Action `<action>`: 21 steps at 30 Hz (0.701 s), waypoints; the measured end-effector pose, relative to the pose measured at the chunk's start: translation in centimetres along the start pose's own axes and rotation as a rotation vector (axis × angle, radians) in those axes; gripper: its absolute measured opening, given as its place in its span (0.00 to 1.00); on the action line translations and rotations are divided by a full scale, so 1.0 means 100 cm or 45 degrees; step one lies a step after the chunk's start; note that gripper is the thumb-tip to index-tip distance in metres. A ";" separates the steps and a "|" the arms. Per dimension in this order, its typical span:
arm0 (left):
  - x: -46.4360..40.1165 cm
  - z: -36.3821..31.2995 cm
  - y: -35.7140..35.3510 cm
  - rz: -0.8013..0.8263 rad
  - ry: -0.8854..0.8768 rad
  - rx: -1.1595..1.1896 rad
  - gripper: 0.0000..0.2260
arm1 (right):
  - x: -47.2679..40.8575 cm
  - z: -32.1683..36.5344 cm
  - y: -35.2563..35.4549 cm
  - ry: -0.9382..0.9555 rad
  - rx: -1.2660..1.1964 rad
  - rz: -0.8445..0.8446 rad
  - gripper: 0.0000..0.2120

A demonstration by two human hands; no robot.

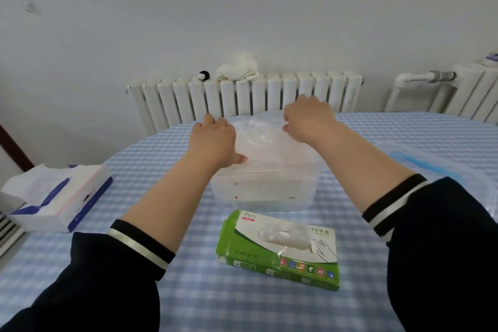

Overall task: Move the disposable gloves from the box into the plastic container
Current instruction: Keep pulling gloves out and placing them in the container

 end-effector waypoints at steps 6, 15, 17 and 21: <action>-0.002 0.008 -0.006 0.131 -0.011 0.138 0.34 | 0.023 0.008 0.016 0.141 -0.361 -0.550 0.13; -0.010 0.020 -0.013 0.473 0.008 0.111 0.37 | 0.020 0.021 -0.015 0.221 -0.103 0.712 0.40; -0.016 0.016 -0.015 0.528 -0.010 -0.010 0.37 | 0.018 0.027 -0.023 0.235 -0.034 0.765 0.36; -0.027 0.006 -0.024 0.458 -0.053 -0.268 0.19 | 0.014 0.030 -0.034 0.168 -0.019 0.827 0.26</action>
Point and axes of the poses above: each hand's wrist, its own x-axis away from the middle knuckle, its own y-axis out of the back of the hand, z = x × y, the point moved 3 cm from there along -x, towards the middle knuckle, and after that the axes turned 1 degree about y, right-handed, at the moved point
